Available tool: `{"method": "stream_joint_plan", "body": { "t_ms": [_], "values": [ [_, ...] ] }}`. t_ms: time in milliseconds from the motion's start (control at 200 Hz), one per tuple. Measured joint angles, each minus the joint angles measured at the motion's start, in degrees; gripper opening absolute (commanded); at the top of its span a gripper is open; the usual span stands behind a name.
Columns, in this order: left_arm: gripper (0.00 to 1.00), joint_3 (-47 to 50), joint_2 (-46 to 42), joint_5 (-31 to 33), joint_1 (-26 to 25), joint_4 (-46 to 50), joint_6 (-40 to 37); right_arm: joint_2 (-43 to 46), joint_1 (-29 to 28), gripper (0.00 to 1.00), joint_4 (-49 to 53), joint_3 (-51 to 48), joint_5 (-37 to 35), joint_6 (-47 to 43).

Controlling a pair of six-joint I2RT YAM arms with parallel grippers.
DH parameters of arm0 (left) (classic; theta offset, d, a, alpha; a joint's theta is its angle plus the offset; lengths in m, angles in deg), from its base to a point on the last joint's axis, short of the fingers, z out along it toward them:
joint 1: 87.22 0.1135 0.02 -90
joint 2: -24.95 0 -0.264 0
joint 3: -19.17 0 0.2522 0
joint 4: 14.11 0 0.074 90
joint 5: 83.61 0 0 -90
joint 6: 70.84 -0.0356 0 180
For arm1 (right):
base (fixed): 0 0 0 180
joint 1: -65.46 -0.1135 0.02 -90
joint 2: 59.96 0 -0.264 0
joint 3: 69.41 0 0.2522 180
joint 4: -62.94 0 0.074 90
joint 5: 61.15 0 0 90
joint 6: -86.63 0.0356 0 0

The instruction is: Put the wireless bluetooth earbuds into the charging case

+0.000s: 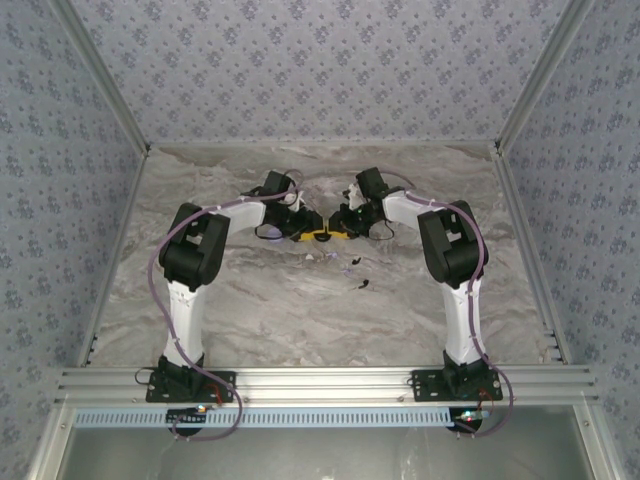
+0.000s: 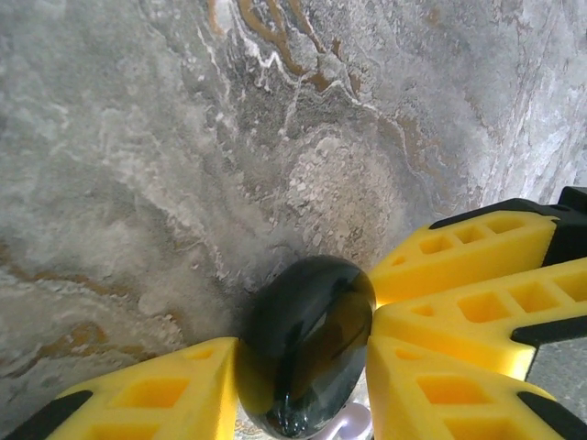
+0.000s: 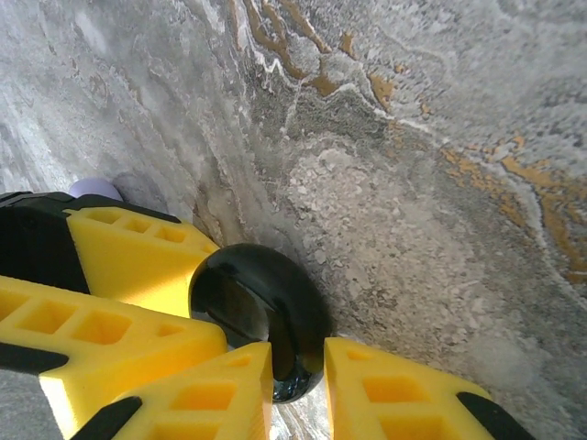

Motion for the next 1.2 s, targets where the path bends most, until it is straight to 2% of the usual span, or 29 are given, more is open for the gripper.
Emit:
{"method": "stream_joint_plan", "body": {
  "t_ms": [490,610,840,1044,1204],
  "values": [
    [0.33,1.2,0.1,-0.6,-0.6,-3.5,2.6,0.0,1.0,0.23,-1.4,-1.1,1.8,0.8],
    [0.27,1.4,0.1,-0.8,-0.6,-3.9,3.0,0.0,1.2,0.24,-1.6,-1.3,2.0,0.9],
    [0.23,2.8,-0.2,-1.2,-0.6,-6.6,3.9,0.8,1.8,0.31,-3.0,-3.1,2.0,1.2],
    [0.23,6.4,-2.5,-0.5,-0.9,-8.7,4.3,5.2,1.9,0.37,-3.4,-8.3,0.8,1.3],
    [0.22,10.8,-7.5,0.5,-0.7,-9.1,4.2,13.0,2.8,0.4,-3.5,-12.6,-0.3,0.1]
  ]
}}
